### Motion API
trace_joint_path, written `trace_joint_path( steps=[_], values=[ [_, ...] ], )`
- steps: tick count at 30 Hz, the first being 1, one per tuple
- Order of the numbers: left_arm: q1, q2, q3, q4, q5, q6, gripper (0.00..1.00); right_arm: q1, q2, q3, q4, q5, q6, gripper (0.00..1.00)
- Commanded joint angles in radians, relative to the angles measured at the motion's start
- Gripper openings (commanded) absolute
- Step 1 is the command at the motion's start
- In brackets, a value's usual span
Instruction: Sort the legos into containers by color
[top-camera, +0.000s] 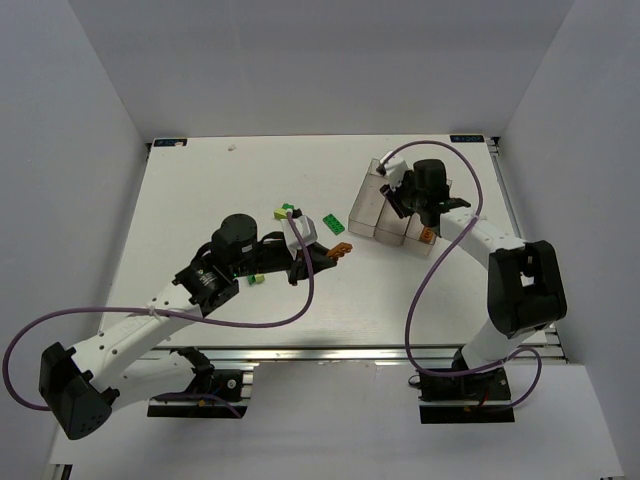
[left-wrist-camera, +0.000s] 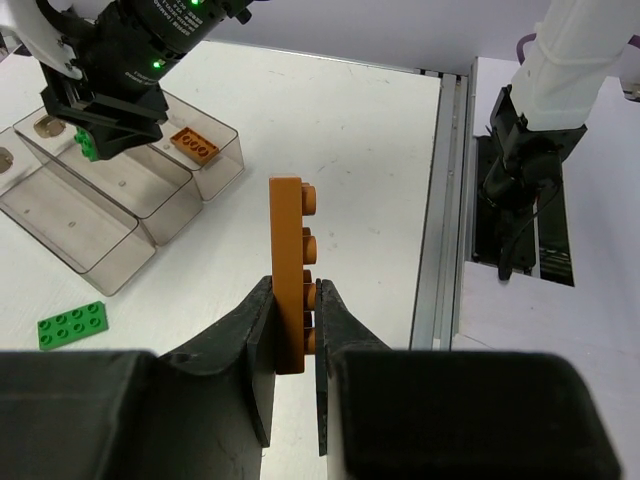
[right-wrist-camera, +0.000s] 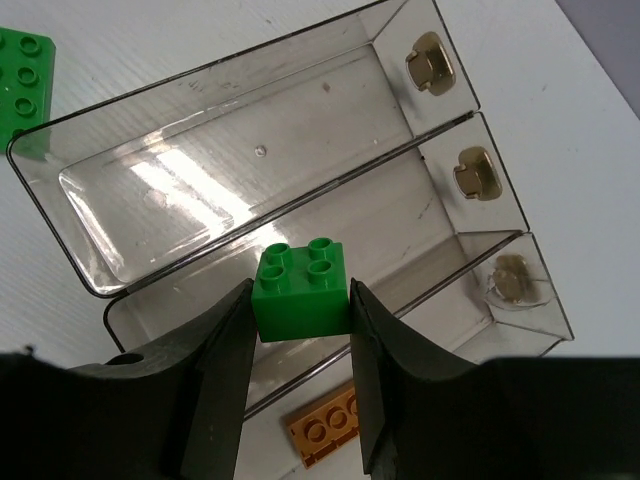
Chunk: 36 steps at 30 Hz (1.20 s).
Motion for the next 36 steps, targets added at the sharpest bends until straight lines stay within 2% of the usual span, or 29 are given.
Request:
trace_joint_path(
  steps=[1, 4, 8, 11, 14, 19, 21, 24, 27, 28, 30, 31, 35, 36],
  values=[
    [0.007, -0.009, -0.005, -0.006, -0.018, 0.008, 0.02, 0.003, 0.0, 0.035, 0.008, -0.03, 0.031, 0.38],
    [0.007, -0.006, -0.005, -0.005, -0.023, 0.008, 0.02, 0.002, 0.021, 0.041, -0.005, -0.028, 0.031, 0.43],
    [0.007, -0.001, -0.006, -0.006, -0.018, 0.008, 0.03, 0.002, 0.049, 0.038, -0.02, -0.027, 0.017, 0.57],
    [0.007, 0.005, -0.005, -0.01, -0.021, 0.006, 0.03, 0.003, 0.052, 0.037, -0.026, -0.016, 0.014, 0.63],
    [0.007, 0.013, -0.005, -0.011, -0.029, 0.006, 0.04, 0.0, 0.037, 0.032, -0.026, -0.018, 0.017, 0.66],
    [0.007, 0.027, -0.011, 0.009, -0.028, -0.005, 0.04, -0.006, -0.052, 0.017, -0.006, -0.031, 0.049, 0.66],
    [0.007, 0.04, -0.02, 0.018, -0.018, -0.028, 0.04, -0.024, -0.124, 0.004, 0.023, -0.027, 0.11, 0.64],
    [0.007, 0.086, -0.028, 0.099, -0.012, -0.11, 0.04, -0.04, -0.221, -0.005, 0.06, 0.084, 0.212, 0.57],
    [0.007, 0.168, -0.025, 0.203, -0.037, -0.242, 0.01, -0.07, -0.352, -0.078, 0.156, 0.076, 0.255, 0.44],
    [0.005, 0.195, -0.015, 0.245, -0.069, -0.274, 0.0, -0.076, -0.382, -0.092, 0.169, 0.067, 0.281, 0.32],
    [0.005, 0.289, 0.05, 0.242, -0.138, -0.36, 0.0, -0.096, -0.457, -0.106, 0.176, 0.039, 0.312, 0.16],
    [0.004, 0.324, 0.081, 0.212, -0.191, -0.374, 0.0, -0.105, -0.477, -0.109, 0.175, 0.03, 0.322, 0.02],
    [-0.042, 0.506, 0.25, 0.133, -0.372, -0.388, 0.0, -0.128, -0.567, -0.146, 0.215, 0.022, 0.359, 0.0],
    [-0.048, 0.583, 0.285, 0.126, -0.403, -0.4, 0.0, -0.133, -0.599, -0.157, 0.222, 0.022, 0.364, 0.03]
  ],
)
